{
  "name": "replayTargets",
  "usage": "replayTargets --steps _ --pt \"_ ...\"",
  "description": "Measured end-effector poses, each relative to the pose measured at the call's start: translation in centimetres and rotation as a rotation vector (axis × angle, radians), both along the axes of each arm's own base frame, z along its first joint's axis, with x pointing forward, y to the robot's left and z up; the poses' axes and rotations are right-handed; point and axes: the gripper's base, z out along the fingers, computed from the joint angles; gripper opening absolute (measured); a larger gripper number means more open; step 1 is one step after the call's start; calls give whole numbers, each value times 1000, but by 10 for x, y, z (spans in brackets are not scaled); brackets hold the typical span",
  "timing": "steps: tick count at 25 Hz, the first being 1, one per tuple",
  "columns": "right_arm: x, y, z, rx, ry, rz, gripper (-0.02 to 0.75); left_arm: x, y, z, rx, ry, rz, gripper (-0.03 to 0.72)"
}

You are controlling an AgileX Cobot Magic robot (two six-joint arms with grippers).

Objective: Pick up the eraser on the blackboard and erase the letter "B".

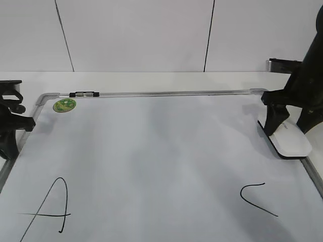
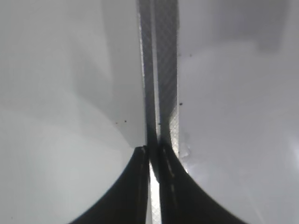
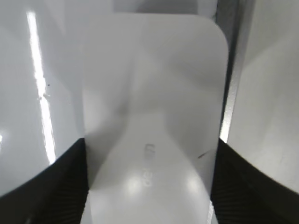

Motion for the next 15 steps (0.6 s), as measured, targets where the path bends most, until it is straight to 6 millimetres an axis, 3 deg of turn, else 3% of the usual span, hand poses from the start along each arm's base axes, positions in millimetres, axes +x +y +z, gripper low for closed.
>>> replayTargets --steps 15 --pt "0 0 0 -5 -4 2 535 0 0 0 0 0 0 18"
